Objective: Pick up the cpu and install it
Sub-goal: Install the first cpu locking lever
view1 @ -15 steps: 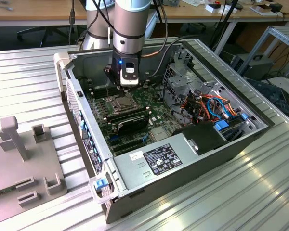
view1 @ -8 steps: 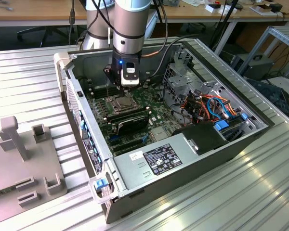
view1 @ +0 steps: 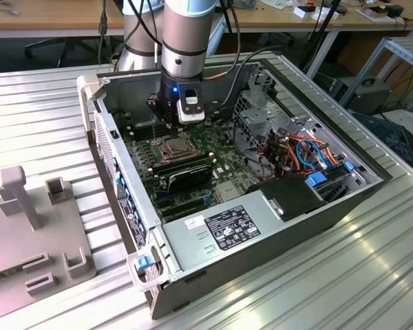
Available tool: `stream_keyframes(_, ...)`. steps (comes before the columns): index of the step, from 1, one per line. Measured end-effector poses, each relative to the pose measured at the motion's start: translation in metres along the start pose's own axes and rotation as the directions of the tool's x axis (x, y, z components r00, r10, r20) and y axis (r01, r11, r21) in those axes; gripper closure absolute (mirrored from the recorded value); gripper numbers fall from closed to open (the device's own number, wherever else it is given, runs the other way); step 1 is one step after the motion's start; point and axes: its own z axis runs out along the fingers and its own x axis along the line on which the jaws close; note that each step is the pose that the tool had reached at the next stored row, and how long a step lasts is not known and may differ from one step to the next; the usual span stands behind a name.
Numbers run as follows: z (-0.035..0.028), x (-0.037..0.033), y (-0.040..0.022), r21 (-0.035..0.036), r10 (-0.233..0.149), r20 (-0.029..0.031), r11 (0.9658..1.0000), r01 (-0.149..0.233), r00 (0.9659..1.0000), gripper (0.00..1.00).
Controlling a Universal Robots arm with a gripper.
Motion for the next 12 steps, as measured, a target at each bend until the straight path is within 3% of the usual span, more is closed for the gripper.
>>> stream_keyframes(5,0.0000,0.0000,0.0000,0.0000,-0.001,-0.0001,1.0000,0.001,1.0000,0.89)
stream_keyframes(6,0.0001,-0.0001,0.0000,-0.0010,-0.039,-0.0022,0.9992,0.039,0.9992,0.89)
stream_keyframes(7,0.0002,0.0000,0.0000,-0.0020,-0.077,-0.0042,0.9971,0.077,0.9970,0.89)
stream_keyframes(9,0.0003,0.0000,0.0000,-0.0030,-0.110,-0.0059,0.9940,0.110,0.9939,0.89)
stream_keyframes(12,0.0003,0.0001,0.0000,-0.0046,-0.164,-0.0087,0.9864,0.164,0.9864,0.89)
